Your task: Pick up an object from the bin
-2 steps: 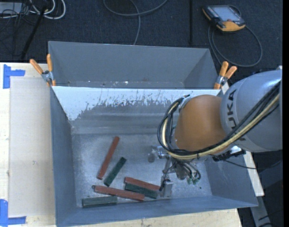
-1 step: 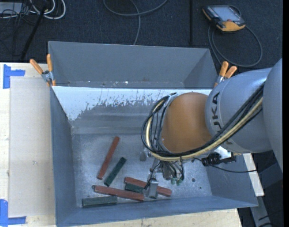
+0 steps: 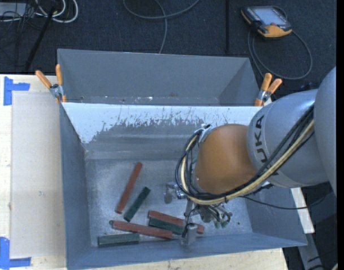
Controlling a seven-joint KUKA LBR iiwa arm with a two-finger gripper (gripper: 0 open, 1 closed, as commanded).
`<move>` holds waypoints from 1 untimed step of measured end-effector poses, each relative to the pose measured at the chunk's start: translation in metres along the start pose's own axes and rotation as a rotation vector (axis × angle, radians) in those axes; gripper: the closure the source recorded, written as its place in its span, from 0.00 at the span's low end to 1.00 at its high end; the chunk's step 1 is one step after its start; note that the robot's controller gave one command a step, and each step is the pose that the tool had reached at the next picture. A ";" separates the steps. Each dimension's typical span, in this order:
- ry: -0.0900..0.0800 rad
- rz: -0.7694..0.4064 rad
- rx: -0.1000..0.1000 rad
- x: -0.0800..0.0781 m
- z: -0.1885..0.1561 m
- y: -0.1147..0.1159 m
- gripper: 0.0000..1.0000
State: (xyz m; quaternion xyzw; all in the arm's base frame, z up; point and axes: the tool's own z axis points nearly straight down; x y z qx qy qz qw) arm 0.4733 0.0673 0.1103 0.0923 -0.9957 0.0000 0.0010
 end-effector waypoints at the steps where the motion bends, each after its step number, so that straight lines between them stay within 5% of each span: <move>1: -0.008 0.236 0.000 -0.001 0.037 0.004 0.00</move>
Offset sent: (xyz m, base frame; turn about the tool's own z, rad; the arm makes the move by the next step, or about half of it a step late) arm -0.0008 -0.0070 -0.0403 0.0258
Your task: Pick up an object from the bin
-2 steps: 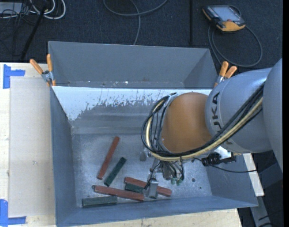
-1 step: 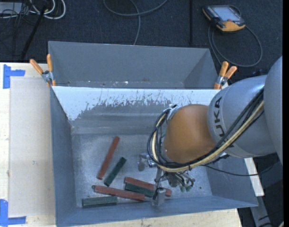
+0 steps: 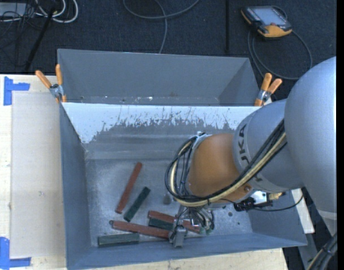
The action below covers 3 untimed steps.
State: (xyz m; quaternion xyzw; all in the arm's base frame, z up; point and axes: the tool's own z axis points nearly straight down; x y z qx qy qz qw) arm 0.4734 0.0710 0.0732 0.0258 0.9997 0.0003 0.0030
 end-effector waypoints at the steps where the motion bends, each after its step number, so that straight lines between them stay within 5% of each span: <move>1: -0.003 -0.210 -0.002 -0.002 0.001 -0.010 1.00; 3: -0.002 -0.210 -0.002 -0.002 0.000 -0.009 1.00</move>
Offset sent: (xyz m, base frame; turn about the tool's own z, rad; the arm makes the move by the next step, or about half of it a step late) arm 0.0000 0.0000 0.0000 0.0000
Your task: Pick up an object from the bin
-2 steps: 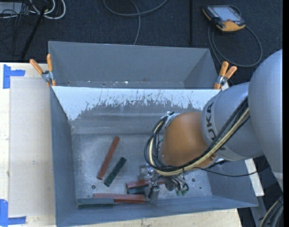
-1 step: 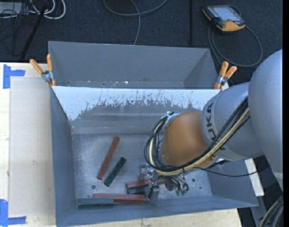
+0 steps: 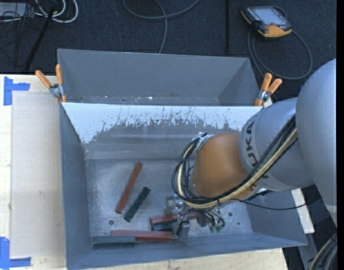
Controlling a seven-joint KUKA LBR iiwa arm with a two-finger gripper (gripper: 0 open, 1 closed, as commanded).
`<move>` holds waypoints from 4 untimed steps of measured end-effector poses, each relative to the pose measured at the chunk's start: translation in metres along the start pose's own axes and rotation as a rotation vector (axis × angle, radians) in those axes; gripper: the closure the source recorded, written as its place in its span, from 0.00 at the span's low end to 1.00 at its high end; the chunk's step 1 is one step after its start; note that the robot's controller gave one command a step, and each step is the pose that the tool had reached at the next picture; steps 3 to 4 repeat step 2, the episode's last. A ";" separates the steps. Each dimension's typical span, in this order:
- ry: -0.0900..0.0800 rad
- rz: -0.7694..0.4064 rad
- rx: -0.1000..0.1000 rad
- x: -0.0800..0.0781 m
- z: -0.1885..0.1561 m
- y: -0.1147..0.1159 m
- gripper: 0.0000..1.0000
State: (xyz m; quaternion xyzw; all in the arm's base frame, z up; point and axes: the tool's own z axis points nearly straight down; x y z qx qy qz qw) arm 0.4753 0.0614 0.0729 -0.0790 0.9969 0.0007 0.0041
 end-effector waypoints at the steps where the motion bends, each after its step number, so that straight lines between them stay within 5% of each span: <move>1: 0.008 0.000 0.000 0.002 -0.008 0.000 1.00; 4: 0.016 0.001 0.001 0.003 -0.031 0.000 1.00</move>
Offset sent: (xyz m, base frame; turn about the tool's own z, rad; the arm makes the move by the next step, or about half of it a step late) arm 0.0000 0.0001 0.1065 0.0000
